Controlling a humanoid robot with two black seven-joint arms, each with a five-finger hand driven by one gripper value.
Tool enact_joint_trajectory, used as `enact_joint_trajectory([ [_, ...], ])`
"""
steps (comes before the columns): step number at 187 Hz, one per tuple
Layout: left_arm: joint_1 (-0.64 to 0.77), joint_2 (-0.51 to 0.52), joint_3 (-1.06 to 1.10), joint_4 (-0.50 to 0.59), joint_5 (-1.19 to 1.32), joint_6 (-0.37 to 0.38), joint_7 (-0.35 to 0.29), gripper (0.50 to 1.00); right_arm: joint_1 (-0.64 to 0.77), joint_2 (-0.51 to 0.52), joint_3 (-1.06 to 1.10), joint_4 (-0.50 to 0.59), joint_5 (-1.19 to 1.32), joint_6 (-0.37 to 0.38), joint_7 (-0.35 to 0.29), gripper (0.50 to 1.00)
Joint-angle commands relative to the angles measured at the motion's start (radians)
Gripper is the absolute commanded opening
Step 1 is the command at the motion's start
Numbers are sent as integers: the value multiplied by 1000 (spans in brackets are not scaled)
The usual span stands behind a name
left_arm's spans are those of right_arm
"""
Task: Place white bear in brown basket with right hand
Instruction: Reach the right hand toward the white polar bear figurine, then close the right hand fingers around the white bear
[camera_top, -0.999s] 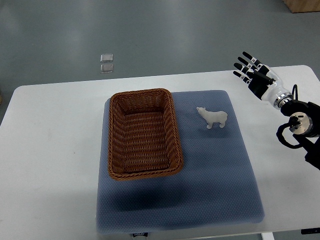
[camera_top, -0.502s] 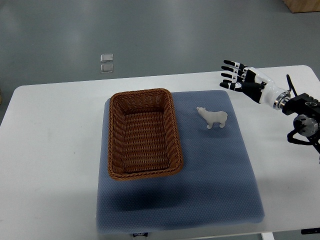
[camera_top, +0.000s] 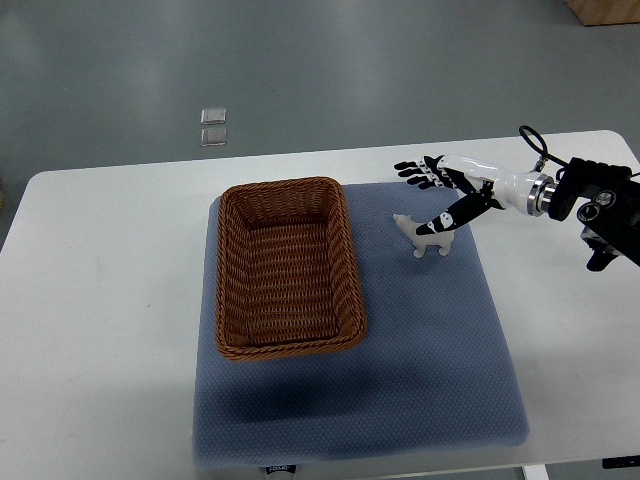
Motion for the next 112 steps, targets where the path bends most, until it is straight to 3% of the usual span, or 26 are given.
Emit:
enact_joint_trajectory([
  [1, 0, 0, 1, 0, 1, 0, 0, 1000, -6, -1, -28, 9, -66, -54, -3, 895],
  [38, 0, 0, 1, 0, 1, 0, 0, 1000, -6, -1, -103, 9, -163, -181, -14, 883],
  [89, 1, 0, -1, 0, 0, 0, 0, 1000, -1, -11, -152, 9, -174, -187, -14, 868],
  [112, 0, 0, 1, 0, 0, 0, -1, 1000, -1, -11, -154, 9, -215, -187, -14, 807],
])
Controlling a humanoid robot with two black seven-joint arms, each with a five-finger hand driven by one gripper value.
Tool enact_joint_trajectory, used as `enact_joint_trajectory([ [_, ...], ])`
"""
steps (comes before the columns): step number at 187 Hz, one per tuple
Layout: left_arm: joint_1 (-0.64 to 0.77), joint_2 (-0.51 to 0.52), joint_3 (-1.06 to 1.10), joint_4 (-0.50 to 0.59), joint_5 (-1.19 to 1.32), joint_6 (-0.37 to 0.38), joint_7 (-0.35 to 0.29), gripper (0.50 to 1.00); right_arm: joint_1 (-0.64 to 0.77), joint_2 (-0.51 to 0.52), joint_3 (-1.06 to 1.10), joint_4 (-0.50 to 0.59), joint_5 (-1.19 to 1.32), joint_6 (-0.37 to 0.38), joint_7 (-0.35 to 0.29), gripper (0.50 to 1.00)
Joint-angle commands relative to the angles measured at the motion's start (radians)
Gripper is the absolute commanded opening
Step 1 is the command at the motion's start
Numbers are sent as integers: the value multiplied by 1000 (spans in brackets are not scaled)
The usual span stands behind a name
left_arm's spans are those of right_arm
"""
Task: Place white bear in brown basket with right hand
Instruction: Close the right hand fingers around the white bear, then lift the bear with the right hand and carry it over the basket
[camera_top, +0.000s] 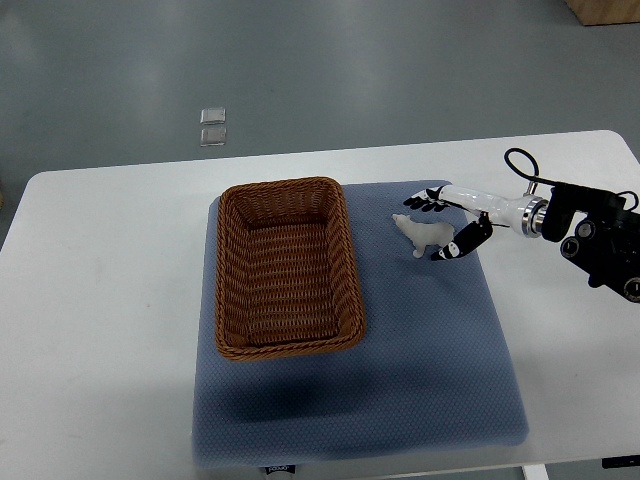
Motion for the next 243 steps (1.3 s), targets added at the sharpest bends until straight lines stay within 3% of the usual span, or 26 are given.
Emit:
enact_joint_trajectory([
  [1, -1, 0, 1, 0, 0, 0, -1, 1000, 0, 0, -2, 0, -28, 0, 0, 807],
  [61, 1, 0, 1, 0, 1, 0, 0, 1000, 1, 0, -2, 0, -38, -2, 0, 594],
  [75, -1, 0, -1, 0, 0, 0, 0, 1000, 3, 0, -2, 0, -38, -2, 0, 500],
  [129, -1, 0, 1, 0, 0, 0, 0, 1000, 9, -28, -2, 109, -34, -74, 12, 500],
  [182, -1, 0, -1, 0, 0, 0, 0, 1000, 86, -39, -2, 247, -27, -72, 49, 500],
  [243, 1, 0, -1, 0, 0, 0, 0, 1000, 104, 18, -11, 379, -38, -60, 84, 500],
])
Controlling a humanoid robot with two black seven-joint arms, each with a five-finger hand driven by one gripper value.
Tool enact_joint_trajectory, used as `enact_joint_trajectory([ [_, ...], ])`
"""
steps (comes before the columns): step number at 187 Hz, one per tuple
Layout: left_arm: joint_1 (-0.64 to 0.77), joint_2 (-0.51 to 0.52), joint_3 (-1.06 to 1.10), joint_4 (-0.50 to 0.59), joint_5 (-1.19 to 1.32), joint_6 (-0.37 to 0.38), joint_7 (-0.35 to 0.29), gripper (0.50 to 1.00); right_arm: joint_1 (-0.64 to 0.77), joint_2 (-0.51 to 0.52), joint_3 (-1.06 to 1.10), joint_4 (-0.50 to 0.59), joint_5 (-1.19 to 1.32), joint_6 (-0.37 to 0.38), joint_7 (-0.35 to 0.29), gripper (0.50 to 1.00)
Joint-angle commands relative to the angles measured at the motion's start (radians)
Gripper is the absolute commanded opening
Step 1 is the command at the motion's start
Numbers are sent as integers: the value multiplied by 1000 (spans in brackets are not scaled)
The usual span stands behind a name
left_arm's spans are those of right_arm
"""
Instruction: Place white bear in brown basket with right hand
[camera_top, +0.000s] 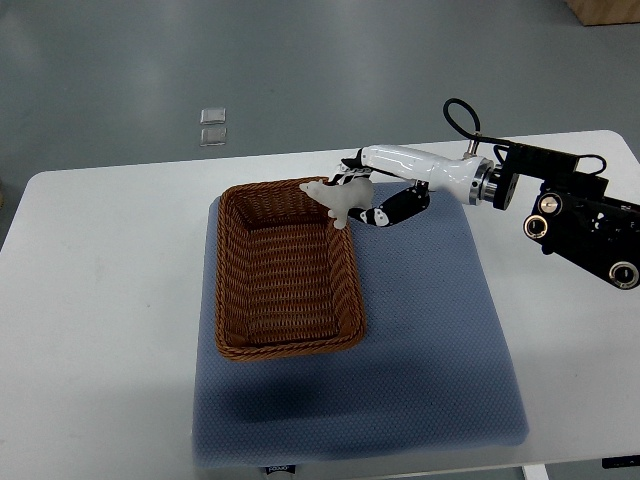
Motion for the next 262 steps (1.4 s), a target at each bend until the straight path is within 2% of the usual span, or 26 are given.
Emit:
enact_joint_trajectory([
  [1, 1, 0, 0, 0, 0, 0, 0, 1000, 3, 21, -9, 29, -4, 3, 6, 500],
  [28, 1, 0, 1, 0, 1, 0, -1, 1000, -3, 61, -24, 35, -48, 3, 38, 500],
  [54, -1, 0, 1, 0, 1, 0, 0, 1000, -8, 73, -41, 35, -67, 2, 43, 500],
  [57, -1, 0, 1, 0, 0, 0, 0, 1000, -8, 73, -41, 35, -67, 2, 43, 539],
  [60, -1, 0, 0, 0, 0, 0, 0, 1000, -8, 73, -41, 35, -67, 0, 43, 554],
  [61, -1, 0, 1, 0, 1, 0, 0, 1000, -8, 73, -39, 35, -67, -3, 43, 574],
  [73, -1, 0, 1, 0, 0, 0, 0, 1000, -8, 81, -39, 35, -67, -9, 43, 670],
  [77, -1, 0, 0, 0, 0, 0, 0, 1000, -8, 81, -39, 35, -67, -9, 43, 684],
  [79, 1, 0, 0, 0, 0, 0, 0, 1000, -8, 81, -39, 35, -67, -9, 43, 713],
  [85, -1, 0, 0, 0, 0, 0, -1, 1000, -10, 81, -36, 35, -67, -11, 43, 746],
  [112, 1, 0, 0, 0, 0, 0, -1, 1000, -11, 80, -33, 34, -65, -64, 43, 815],
  [129, 1, 0, 0, 0, 0, 0, 0, 1000, -19, 77, -33, 34, -64, -100, 43, 842],
  [171, -1, 0, 0, 0, 0, 0, 0, 1000, -33, 66, -16, 20, -48, -138, 40, 850],
  [206, -1, 0, 0, 0, 0, 0, 0, 1000, -72, 72, 71, -40, 15, -147, 32, 858],
  [232, -1, 0, 0, 0, 0, 0, 0, 1000, -80, 72, 103, -92, 226, -149, 26, 858],
  [262, 1, 0, 0, 0, 0, 0, 0, 1000, -83, 66, 116, -161, 559, -181, -29, 858],
])
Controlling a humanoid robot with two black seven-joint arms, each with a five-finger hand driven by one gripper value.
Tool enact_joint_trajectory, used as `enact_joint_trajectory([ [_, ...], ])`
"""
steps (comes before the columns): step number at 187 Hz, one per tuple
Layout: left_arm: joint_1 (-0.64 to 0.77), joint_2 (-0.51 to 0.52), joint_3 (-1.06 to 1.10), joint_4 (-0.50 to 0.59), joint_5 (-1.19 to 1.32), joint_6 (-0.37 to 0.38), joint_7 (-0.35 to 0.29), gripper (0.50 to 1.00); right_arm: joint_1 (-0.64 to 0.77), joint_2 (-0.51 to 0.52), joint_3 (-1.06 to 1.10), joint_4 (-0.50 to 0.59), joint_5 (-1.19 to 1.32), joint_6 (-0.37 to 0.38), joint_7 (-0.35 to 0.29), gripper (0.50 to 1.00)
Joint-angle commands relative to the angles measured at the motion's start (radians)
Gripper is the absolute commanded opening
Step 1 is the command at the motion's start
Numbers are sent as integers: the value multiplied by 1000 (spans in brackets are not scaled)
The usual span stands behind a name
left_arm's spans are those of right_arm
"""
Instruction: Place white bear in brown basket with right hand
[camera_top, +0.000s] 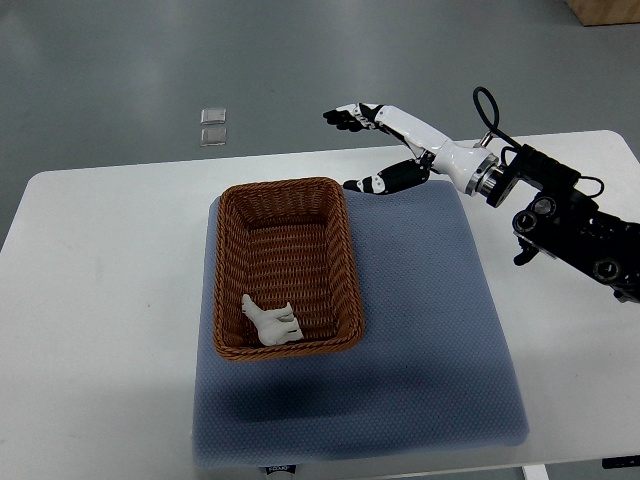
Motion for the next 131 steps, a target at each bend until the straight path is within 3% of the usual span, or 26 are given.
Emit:
enact_joint_trajectory([
  [1, 1, 0, 0, 0, 0, 0, 0, 1000, -2, -4, 8, -46, 211, -23, -35, 858],
  [44, 0, 0, 0, 0, 0, 0, -1, 1000, -8, -2, 10, -158, 559, -33, -86, 860],
  [55, 1, 0, 1, 0, 0, 0, 0, 1000, -13, 1, 10, -186, 650, -33, -95, 897],
  [67, 0, 0, 0, 0, 1, 0, -1, 1000, -15, 4, 8, -213, 729, -33, -103, 903],
  [131, 0, 0, 0, 0, 0, 0, -1, 1000, -54, 13, 8, -288, 934, -26, -106, 924],
])
